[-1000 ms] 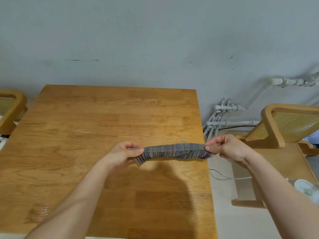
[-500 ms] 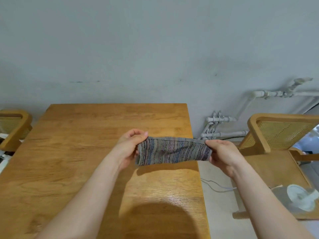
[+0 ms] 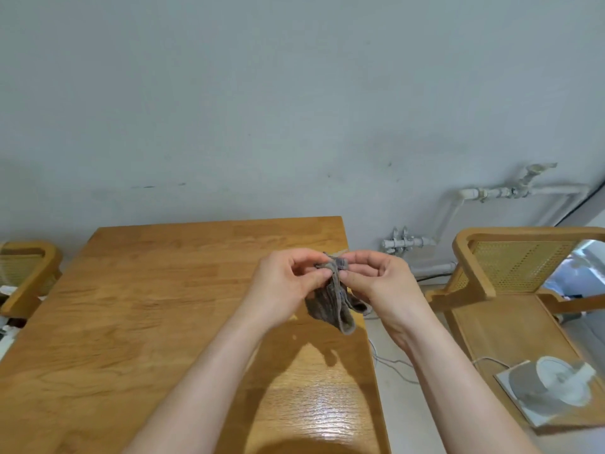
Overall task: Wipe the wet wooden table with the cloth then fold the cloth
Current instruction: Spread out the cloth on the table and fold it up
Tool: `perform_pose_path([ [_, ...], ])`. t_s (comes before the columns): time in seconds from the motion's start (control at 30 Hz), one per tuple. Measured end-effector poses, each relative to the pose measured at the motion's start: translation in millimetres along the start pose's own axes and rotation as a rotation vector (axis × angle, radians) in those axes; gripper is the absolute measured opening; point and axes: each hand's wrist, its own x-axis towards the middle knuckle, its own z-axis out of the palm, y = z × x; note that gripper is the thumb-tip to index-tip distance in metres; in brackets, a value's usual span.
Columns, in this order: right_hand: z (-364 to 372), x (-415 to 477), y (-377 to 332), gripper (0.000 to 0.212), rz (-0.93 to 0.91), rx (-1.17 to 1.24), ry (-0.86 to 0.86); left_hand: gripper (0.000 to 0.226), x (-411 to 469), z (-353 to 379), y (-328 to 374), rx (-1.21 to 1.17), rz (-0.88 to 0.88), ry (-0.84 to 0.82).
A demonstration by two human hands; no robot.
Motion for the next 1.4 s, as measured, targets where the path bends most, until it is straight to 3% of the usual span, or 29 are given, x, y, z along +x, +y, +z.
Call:
perform_pose_path([
  [0.1,0,-6,-7,0.016,-0.053,-0.081,-0.018,0.012,-1,-5,10,0.284,0.190,0.104],
  [0.23,-2,-12,-22,0.018,-0.112,-0.171,-0.056,0.012,-3,-12,22,0.348,0.455,0.084],
  [0.33,-3,-14,-33,0.011,-0.151,-0.212,-0.048,0.014,-3,-13,31,0.382,0.548,0.059],
  [0.43,-6,-14,-44,0.011,-0.182,-0.210,-0.074,0.010,-1,-12,41,0.348,0.514,0.101],
  [0.53,-12,-14,-55,0.013,-0.202,-0.151,-0.155,0.010,1,-11,53,0.232,0.345,0.111],
  [0.7,-19,-1,-68,0.017,-0.232,-0.120,-0.169,0.023,17,-14,56,-0.129,0.097,-0.046],
  [0.77,-27,5,-73,0.020,-0.204,-0.010,-0.179,0.032,18,-18,47,0.011,0.115,-0.163],
  [0.83,-36,12,-76,0.015,-0.228,0.010,-0.156,0.021,18,-23,38,0.315,0.195,-0.206],
  [0.93,-39,21,-65,0.016,-0.397,-0.365,0.129,0.011,20,-27,44,0.516,0.277,-0.099],
  [1.03,-32,21,-43,0.016,-0.589,-0.641,0.293,0.015,23,-31,61,0.464,0.324,-0.053],
  [1.2,-25,19,-28,0.026,-0.753,-0.670,0.402,0.005,30,-37,62,0.363,0.301,-0.027],
  [1.3,-27,16,-38,0.025,-0.760,-0.620,0.329,0.010,34,-39,50,0.210,0.222,-0.027],
  [1.4,-29,11,-56,0.018,-0.707,-0.611,0.132,0.030,36,-37,47,0.058,0.181,-0.047],
])
